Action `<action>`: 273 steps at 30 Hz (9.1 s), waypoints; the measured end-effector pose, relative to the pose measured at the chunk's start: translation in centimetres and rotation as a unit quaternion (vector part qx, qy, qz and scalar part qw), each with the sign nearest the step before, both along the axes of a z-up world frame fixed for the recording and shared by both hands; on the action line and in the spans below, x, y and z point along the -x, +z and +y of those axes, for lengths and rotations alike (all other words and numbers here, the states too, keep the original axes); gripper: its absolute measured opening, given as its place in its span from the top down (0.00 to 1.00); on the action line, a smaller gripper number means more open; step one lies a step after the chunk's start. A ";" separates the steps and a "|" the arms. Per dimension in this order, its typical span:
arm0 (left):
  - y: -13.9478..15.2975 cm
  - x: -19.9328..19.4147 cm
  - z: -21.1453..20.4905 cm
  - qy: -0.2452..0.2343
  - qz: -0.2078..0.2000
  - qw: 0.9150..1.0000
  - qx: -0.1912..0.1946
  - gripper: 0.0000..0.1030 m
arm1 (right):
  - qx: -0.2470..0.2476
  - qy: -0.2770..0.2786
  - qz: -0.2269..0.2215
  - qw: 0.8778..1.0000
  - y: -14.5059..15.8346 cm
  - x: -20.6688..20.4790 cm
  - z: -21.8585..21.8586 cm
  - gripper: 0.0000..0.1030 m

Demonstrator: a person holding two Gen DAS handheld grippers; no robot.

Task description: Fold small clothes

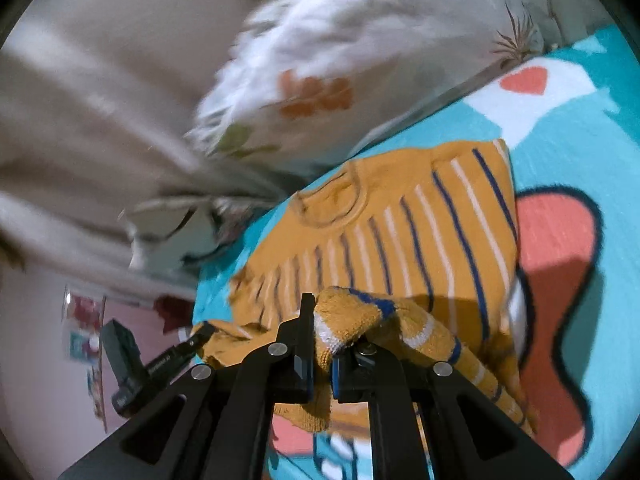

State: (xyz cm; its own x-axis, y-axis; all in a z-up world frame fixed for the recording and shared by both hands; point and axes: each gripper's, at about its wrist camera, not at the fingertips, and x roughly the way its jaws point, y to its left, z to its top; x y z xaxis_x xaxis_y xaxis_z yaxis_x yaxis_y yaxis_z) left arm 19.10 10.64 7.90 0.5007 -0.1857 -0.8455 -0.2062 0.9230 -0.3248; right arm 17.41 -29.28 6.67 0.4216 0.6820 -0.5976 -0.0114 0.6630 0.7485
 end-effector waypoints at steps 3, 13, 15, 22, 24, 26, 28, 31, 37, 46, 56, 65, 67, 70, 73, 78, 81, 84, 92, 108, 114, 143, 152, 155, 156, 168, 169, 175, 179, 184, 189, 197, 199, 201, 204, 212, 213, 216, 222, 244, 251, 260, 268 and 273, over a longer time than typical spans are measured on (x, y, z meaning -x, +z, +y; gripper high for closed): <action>-1.5 -3.1 0.2 -0.005 0.010 1.000 0.007 0.93 | -0.017 -0.019 0.028 0.999 -2.2 -3.1 -0.4 0.94; -5.6 -8.9 3.0 0.027 0.044 0.992 0.114 0.80 | -0.071 -0.092 0.094 0.989 -7.7 -10.1 -1.9 0.91; -5.2 -9.2 3.4 0.031 0.032 0.992 0.119 0.68 | -0.083 -0.105 0.098 0.986 -8.0 -10.8 -2.1 0.88; -3.5 -10.5 5.6 0.081 0.007 0.990 0.113 0.47 | -0.114 -0.131 0.099 0.980 -8.3 -12.8 -2.1 0.57; -3.0 -10.2 5.7 0.080 0.007 0.992 0.094 0.47 | -0.114 -0.129 0.098 0.980 -8.1 -13.2 -2.0 0.54; -2.6 -9.5 5.6 0.074 0.011 0.995 0.069 0.46 | -0.112 -0.124 0.090 0.982 -7.4 -13.3 -1.9 0.50; -2.5 -8.7 5.3 0.067 0.019 0.997 0.043 0.46 | -0.100 -0.125 0.078 0.984 -6.6 -13.2 -2.0 0.45; -2.6 -7.0 4.3 0.048 0.026 0.998 0.007 0.45 | -0.101 -0.138 0.071 0.983 -5.8 -12.9 -2.8 0.42; -3.1 -3.4 2.1 -0.009 0.035 0.995 -0.088 0.43 | 0.031 -0.090 0.040 0.995 -2.3 -9.4 -2.7 0.39; -5.3 0.6 1.9 -0.021 0.054 0.973 -0.224 0.44 | 0.208 -0.003 0.055 0.977 -5.7 -1.4 -0.1 0.73; -2.0 4.1 2.2 0.037 0.055 0.978 -0.199 0.44 | 0.237 -0.079 0.042 0.967 -3.7 0.7 -3.8 0.70; 4.7 10.5 -4.1 0.015 -0.001 0.983 -0.182 0.34 | 0.230 -0.081 -0.004 0.970 -0.4 6.1 -4.7 0.70; 6.1 12.0 -5.7 0.001 -0.017 0.984 -0.179 0.34 | 0.229 -0.075 -0.010 0.970 -0.1 6.9 -4.1 0.70; 7.7 13.9 -7.6 -0.018 -0.034 0.984 -0.175 0.31 | 0.223 -0.065 -0.015 0.973 0.2 8.7 -3.8 0.70; 9.0 15.7 -9.6 -0.036 -0.050 0.981 -0.184 0.29 | 0.219 -0.056 -0.016 0.974 0.2 10.1 -3.5 0.70; 10.4 18.0 -12.2 -0.048 -0.069 0.973 -0.215 0.27 | 0.221 -0.046 -0.019 0.974 0.2 12.6 -3.3 0.69; 11.0 19.4 -13.6 -0.054 -0.081 0.968 -0.230 0.24 | 0.225 -0.044 -0.024 0.973 0.4 13.8 -3.4 0.68; 11.1 20.3 -14.6 -0.059 -0.086 0.966 -0.238 0.23 | 0.225 -0.043 -0.025 0.973 0.4 14.8 -3.7 0.67; 10.3 21.7 -16.1 -0.072 -0.077 0.967 -0.234 0.23 | 0.226 -0.044 -0.025 0.973 0.2 16.6 -4.5 0.67; 8.6 21.5 -14.7 -0.069 -0.042 0.970 -0.229 0.23 | 0.231 -0.025 -0.015 0.973 -0.7 16.2 -2.8 0.66; 7.9 20.0 -12.1 -0.070 -0.027 0.972 -0.221 0.23 | 0.234 -0.019 -0.014 0.972 -0.5 14.5 -0.3 0.66; -1.3 12.2 9.5 0.000 0.074 0.981 -0.180 0.23 | 0.381 0.171 -0.049 0.907 -4.0 -12.3 35.8 0.69; -1.4 10.8 11.3 0.011 0.074 0.982 -0.175 0.23 | 0.439 0.205 -0.075 0.872 -3.3 -13.5 39.2 0.69; -1.6 10.6 11.2 0.005 0.076 0.981 -0.176 0.23 | 0.408 0.200 -0.078 0.887 -1.3 -12.9 38.3 0.68; -1.6 10.5 11.1 0.003 0.077 0.981 -0.177 0.23 | 0.402 0.198 -0.078 0.891 -0.8 -12.8 38.4 0.67; -2.1 10.5 10.8 0.001 0.087 0.978 -0.187 0.23 | 0.370 0.252 -0.030 0.894 -3.8 -5.2 39.4 0.43; -2.0 10.5 10.8 0.002 0.086 0.978 -0.188 0.23 | 0.376 0.257 -0.024 0.890 -4.2 -5.0 39.7 0.40; -1.5 10.8 10.7 0.004 0.081 0.978 -0.194 0.23 | 0.432 0.275 -0.055 0.857 -5.7 -3.7 42.0 0.29; -1.4 10.9 11.1 0.009 0.080 0.978 -0.192 0.23 | 0.457 0.282 -0.071 0.841 -6.4 -3.0 42.6 0.30; -0.8 11.1 11.5 0.016 0.072 0.979 -0.187 0.23 | 0.483 0.282 -0.085 0.825 -7.0 -2.2 43.2 0.35; 1.1 11.7 11.6 0.022 0.045 0.983 -0.178 0.23 | 0.502 0.280 -0.102 0.812 -7.9 -1.0 44.2 0.35; 4.4 12.4 11.8 0.027 -0.001 0.985 -0.168 0.23 | 0.507 0.278 -0.108 0.809 -8.1 -0.7 44.2 0.35; 4.6 12.4 11.8 0.027 -0.002 0.985 -0.169 0.23 | 0.507 0.277 -0.109 0.809 -8.1 -0.7 44.2 0.36; 4.6 12.5 11.8 0.026 0.000 0.986 -0.166 0.23 | 0.508 0.277 -0.109 0.808 -7.9 -0.5 44.3 0.36; 4.7 12.5 11.8 0.027 0.001 0.985 -0.167 0.23 | 0.510 0.278 -0.111 0.807 -7.8 -0.4 44.2 0.38; 4.3 12.5 12.0 0.032 0.005 0.985 -0.171 0.23 | 0.515 0.281 -0.127 0.800 -7.2 0.1 43.9 0.65; 4.2 12.5 12.0 0.031 0.005 0.985 -0.171 0.23 | 0.514 0.280 -0.128 0.801 -7.1 0.1 43.8 0.69; 4.1 12.4 11.7 0.030 0.008 0.984 -0.175 0.23 | 0.495 0.270 -0.124 0.816 -6.5 -0.1 43.0 0.76; 4.1 12.7 10.3 0.029 0.016 0.982 -0.186 0.23 | 0.426 0.245 -0.110 0.864 -4.8 -0.8 40.6 0.80; 1.6 13.4 -3.2 0.003 0.073 0.978 -0.198 0.23 | 0.139 0.008 -0.047 0.989 0.7 -1.4 9.0 0.81; 0.5 11.5 -8.3 -0.043 0.074 0.980 -0.179 0.23 | 0.143 -0.045 -0.034 0.988 -1.3 -0.5 1.0 0.81; -0.9 7.5 -12.8 -0.077 0.070 0.988 -0.117 0.23 | 0.147 -0.043 -0.011 0.988 -3.0 -0.6 -3.9 0.74; -0.2 6.5 -14.0 -0.072 0.047 0.989 -0.122 0.23 | 0.146 -0.004 -0.061 0.987 2.3 1.8 -2.8 0.45; 0.5 5.8 -14.8 -0.076 0.035 0.988 -0.128 0.23 | 0.142 0.059 0.009 0.988 -2.8 1.1 0.3 0.79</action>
State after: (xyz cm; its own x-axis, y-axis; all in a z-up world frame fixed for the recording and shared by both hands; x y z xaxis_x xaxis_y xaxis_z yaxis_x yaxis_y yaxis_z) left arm 13.31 -4.19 8.38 0.4217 -0.0297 -0.9063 -0.0728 0.9951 -0.0665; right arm 16.33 -29.00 3.89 0.3370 0.5290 -0.7788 -0.0902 0.8415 0.5326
